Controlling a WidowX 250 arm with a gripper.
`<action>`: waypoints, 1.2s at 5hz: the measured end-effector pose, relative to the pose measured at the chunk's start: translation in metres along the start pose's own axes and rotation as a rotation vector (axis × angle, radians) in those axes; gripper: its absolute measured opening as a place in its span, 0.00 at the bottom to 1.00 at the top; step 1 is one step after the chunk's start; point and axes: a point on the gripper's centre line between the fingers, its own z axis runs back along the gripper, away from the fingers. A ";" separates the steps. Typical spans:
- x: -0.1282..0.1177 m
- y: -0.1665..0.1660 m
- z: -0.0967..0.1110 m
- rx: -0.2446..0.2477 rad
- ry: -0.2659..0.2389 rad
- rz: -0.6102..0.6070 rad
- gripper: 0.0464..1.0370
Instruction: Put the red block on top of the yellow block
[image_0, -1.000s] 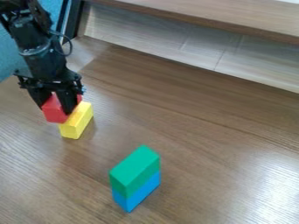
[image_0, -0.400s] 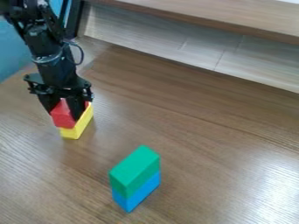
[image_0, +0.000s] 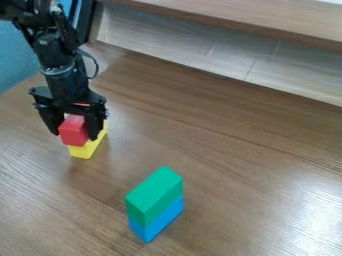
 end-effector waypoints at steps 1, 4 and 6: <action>-0.002 -0.003 0.003 -0.016 0.017 -0.007 0.96; 0.016 0.004 0.074 -0.109 -0.124 0.042 0.96; 0.018 -0.008 0.084 -0.123 -0.132 -0.028 0.96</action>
